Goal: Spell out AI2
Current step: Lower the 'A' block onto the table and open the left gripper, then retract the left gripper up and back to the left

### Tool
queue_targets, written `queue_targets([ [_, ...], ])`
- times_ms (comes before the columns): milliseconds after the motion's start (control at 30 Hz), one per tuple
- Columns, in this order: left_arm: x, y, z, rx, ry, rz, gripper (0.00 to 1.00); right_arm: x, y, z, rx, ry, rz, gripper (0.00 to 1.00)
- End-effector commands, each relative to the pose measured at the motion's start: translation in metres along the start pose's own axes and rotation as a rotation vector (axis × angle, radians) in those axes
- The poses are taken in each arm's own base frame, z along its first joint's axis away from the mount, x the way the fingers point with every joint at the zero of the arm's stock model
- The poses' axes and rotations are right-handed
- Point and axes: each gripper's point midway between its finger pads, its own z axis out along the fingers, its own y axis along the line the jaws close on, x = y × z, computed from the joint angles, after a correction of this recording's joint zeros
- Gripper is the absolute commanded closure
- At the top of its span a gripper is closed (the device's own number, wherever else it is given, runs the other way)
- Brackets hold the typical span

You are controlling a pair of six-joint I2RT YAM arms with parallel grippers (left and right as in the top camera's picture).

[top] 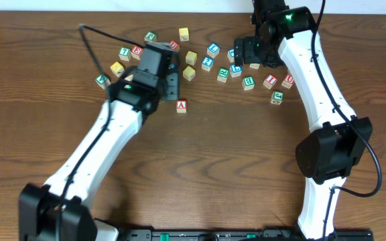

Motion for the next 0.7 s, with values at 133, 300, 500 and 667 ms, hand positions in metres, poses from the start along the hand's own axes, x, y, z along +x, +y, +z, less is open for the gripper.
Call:
queue_targets([
  [133,-0.019,0.051,-0.045,0.001,0.013,-0.119,0.40,0.001,0.005,0.000,-0.004,-0.003,0.002,0.01],
  [300,-0.033,0.082,-0.071,0.018,0.025,-0.176,0.39,-0.001,0.006,0.000,-0.012,-0.007,0.002,0.01],
  [500,-0.037,0.114,-0.090,-0.036,0.030,-0.208,0.38,0.002,0.017,-0.001,-0.076,0.010,0.001,0.01],
  [667,-0.039,0.119,-0.088,-0.043,0.022,-0.213,0.38,0.003,0.021,-0.001,-0.083,0.012,-0.004,0.01],
])
